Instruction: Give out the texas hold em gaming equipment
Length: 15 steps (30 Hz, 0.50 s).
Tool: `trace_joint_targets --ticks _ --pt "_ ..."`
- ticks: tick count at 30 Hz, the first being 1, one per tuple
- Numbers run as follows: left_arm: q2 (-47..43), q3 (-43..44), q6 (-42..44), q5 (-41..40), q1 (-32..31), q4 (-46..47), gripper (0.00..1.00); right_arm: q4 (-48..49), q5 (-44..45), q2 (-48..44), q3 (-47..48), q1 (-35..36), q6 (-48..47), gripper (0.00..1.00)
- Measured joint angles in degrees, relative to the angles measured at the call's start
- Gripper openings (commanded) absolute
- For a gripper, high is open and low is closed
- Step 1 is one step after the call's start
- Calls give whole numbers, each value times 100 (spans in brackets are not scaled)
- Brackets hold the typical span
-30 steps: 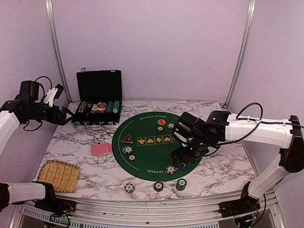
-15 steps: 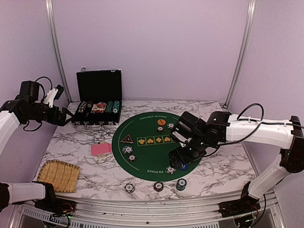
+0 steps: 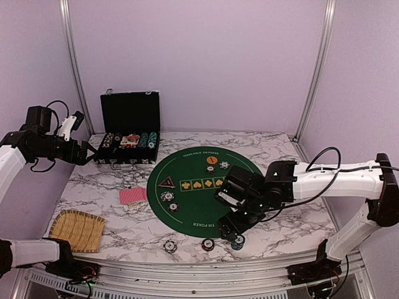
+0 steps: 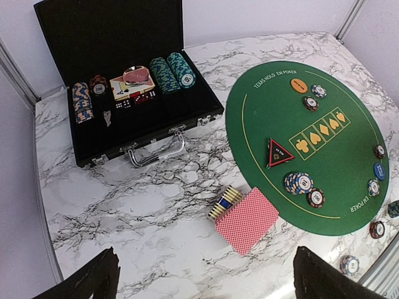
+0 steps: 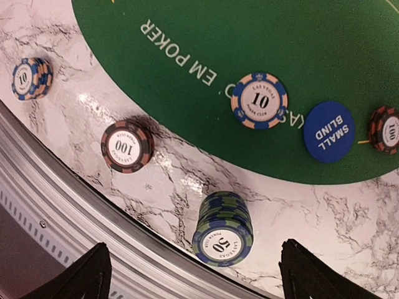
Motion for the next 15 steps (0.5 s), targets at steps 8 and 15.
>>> trace_joint_targets --ticks 8,15 --pt "0 0 -11 81 0 0 99 55 -7 210 -444 42 48 85" --pt "0 0 -20 103 0 0 99 232 -7 490 -470 42 0 77"
